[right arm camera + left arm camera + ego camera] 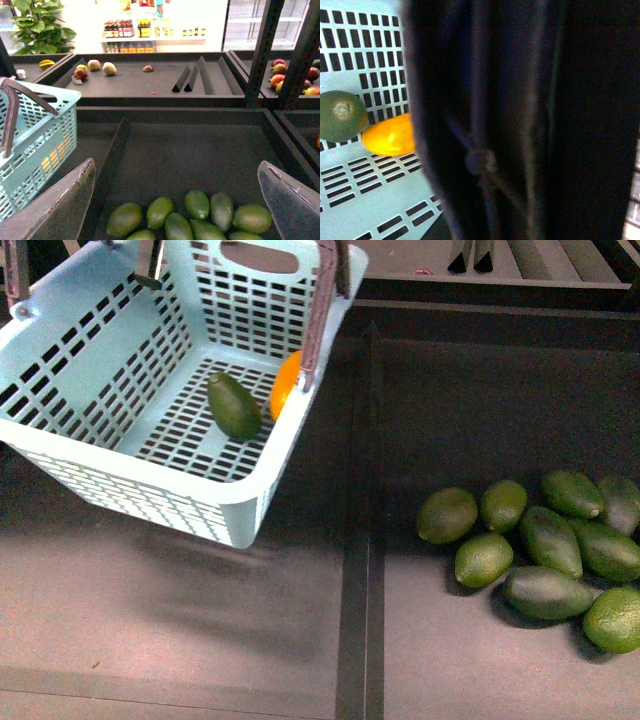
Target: Pick mango and avocado into basket
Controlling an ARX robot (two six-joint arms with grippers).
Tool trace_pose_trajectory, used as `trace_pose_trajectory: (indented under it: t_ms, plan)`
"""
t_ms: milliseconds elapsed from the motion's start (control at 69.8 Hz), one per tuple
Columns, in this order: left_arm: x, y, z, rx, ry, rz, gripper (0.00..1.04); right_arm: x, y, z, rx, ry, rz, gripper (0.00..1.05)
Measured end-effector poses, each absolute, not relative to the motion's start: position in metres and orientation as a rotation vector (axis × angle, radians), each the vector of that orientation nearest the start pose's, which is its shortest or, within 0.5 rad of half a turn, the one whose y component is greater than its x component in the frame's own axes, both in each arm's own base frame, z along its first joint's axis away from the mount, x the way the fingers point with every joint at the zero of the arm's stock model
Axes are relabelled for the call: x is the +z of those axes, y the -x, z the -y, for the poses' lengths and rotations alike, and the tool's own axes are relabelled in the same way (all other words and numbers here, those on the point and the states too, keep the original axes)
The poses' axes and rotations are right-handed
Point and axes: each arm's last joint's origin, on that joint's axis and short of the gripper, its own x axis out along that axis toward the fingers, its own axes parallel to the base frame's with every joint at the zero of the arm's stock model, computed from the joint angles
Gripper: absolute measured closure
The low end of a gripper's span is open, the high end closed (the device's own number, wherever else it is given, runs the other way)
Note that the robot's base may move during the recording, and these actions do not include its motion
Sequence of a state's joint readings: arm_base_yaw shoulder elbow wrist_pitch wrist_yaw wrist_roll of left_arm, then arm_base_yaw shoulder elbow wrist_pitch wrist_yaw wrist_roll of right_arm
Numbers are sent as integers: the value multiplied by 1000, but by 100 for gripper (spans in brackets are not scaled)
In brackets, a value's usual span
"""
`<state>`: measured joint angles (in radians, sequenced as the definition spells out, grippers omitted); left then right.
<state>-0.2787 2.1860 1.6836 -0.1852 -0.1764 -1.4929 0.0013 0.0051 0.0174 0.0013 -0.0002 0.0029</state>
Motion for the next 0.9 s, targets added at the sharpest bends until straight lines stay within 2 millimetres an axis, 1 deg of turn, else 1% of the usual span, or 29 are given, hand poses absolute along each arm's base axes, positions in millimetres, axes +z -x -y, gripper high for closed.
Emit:
trace_pose_trajectory:
  t_ms: [100, 229, 329, 444, 544, 673, 816, 859, 874, 902]
  plan:
    - [180, -488, 118, 459, 1278, -607, 92, 169, -97, 0, 2, -3, 14, 9]
    - [159, -492, 114, 486, 1282, -657, 92, 169, -97, 0, 2, -3, 14, 9]
    - [145, -489, 115, 503, 1306, -686, 92, 169, -97, 0, 2, -3, 14, 9]
    - [136, -484, 115, 502, 1315, -700, 92, 169, -97, 0, 2, -3, 14, 9]
    - [132, -478, 113, 503, 1318, -715, 92, 169, -97, 0, 2, -3, 14, 9]
    - [132, -472, 113, 498, 1318, -711, 92, 169, -97, 0, 2, -3, 14, 9]
    - [128, -461, 111, 515, 1301, -690, 66, 169, -97, 0, 2, -3, 14, 9]
    - [129, -455, 109, 532, 1298, -664, 55, 169, -97, 0, 2, -3, 14, 9]
    - [130, -452, 108, 544, 1300, -646, 50, 169, -97, 0, 2, -3, 14, 9]
    - [134, -447, 106, 555, 1308, -613, 43, 169, -97, 0, 2, -3, 14, 9]
